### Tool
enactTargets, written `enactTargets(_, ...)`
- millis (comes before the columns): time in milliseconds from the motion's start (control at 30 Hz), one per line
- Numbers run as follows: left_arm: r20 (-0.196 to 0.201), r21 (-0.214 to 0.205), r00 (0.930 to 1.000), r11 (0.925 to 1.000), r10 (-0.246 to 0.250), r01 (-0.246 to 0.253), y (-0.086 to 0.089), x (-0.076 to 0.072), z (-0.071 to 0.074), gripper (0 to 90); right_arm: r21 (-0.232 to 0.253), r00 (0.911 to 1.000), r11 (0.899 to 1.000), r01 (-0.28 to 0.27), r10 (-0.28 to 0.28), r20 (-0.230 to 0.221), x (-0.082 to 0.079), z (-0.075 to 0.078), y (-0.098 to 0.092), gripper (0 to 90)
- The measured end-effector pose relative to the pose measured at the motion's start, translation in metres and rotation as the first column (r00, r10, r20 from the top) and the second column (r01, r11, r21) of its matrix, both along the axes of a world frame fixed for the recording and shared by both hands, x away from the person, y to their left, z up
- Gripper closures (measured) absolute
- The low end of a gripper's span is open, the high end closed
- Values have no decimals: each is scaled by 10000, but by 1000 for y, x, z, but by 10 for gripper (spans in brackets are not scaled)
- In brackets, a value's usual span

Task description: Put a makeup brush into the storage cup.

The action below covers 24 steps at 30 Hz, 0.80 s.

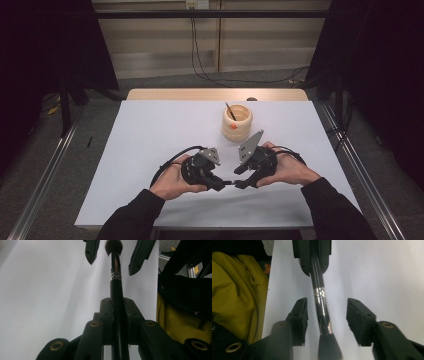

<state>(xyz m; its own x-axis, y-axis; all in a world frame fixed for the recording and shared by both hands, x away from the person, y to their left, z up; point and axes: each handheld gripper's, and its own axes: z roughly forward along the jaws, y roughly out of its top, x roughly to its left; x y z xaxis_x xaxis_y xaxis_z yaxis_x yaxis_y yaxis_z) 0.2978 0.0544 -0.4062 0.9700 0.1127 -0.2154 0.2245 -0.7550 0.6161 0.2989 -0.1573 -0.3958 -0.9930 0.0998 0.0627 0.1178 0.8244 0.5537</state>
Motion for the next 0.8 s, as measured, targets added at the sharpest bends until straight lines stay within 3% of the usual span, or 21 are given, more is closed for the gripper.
enactTargets(233, 33, -509, 9987, 9974, 517, -515, 11, -3, 4, 793, 717, 9982, 9957, 588, -576, -192, 0, 7, -9, 392)
enactTargets(467, 124, -698, 9968, 9945, 787, -776, 21, -6, 6, 792, 1173, 9951, 9882, 985, -963, -239, 0, 8, -18, 359)
enactTargets(567, 289, -705, 9968, 9949, 739, -717, 24, -7, 9, 793, 1522, 9929, 9811, 1191, -1169, -238, 0, 9, -21, 348)
enactTargets(667, 158, -928, 9967, 9926, 795, -777, 25, -9, 7, 792, 1748, 9905, 9750, 1372, -1344, -282, -2, 9, -24, 335)
enactTargets(800, 271, -964, 9950, 9909, 966, -936, 28, -9, 6, 792, 2073, 9870, 9650, 1607, -1584, -278, -4, 7, -27, 308)
